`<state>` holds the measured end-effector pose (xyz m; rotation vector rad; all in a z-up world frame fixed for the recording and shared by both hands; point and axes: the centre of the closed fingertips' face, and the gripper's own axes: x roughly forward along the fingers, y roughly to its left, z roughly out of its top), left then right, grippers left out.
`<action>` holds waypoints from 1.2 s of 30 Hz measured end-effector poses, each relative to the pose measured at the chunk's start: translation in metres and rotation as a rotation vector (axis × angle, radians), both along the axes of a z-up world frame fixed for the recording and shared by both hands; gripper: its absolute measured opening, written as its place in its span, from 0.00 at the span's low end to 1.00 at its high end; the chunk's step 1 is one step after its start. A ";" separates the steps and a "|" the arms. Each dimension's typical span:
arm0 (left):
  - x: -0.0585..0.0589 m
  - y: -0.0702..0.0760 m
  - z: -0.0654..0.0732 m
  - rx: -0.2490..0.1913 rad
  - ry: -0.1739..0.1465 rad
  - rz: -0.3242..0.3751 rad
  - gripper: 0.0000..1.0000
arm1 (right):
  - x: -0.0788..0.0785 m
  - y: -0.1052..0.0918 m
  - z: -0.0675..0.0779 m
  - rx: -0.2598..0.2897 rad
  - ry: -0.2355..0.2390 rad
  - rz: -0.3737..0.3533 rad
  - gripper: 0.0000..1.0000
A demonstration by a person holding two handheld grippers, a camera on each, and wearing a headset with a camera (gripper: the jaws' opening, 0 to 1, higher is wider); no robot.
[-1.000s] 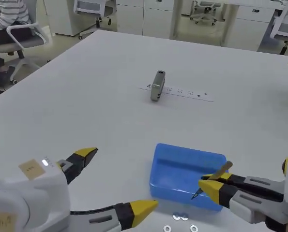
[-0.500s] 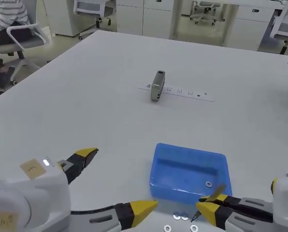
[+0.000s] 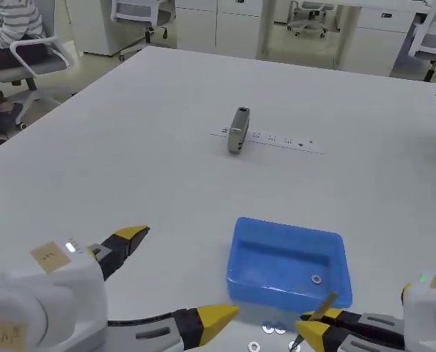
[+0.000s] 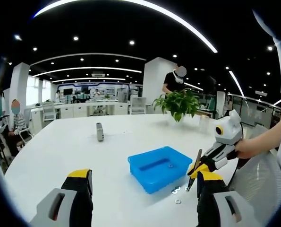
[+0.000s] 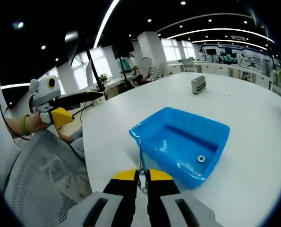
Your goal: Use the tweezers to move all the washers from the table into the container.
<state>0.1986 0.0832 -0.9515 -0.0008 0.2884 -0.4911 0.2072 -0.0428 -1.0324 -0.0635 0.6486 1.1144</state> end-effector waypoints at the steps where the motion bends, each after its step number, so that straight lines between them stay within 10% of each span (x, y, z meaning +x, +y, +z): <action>1: 0.000 0.000 0.000 -0.001 0.000 0.000 0.94 | -0.001 0.001 0.000 0.000 -0.002 0.002 0.04; 7: 0.000 0.001 0.001 -0.004 -0.004 0.003 0.94 | -0.010 0.005 0.001 -0.028 -0.053 0.048 0.04; 11: 0.000 0.001 0.001 -0.002 -0.005 0.004 0.93 | -0.013 -0.003 -0.004 -0.181 -0.220 0.132 0.02; 18: 0.000 0.001 0.002 -0.007 -0.009 0.004 0.93 | -0.010 0.000 -0.001 -0.134 -0.187 0.089 0.02; 36: 0.001 0.003 0.005 -0.019 -0.019 0.012 0.93 | 0.015 0.002 0.068 -0.005 -0.218 0.025 0.02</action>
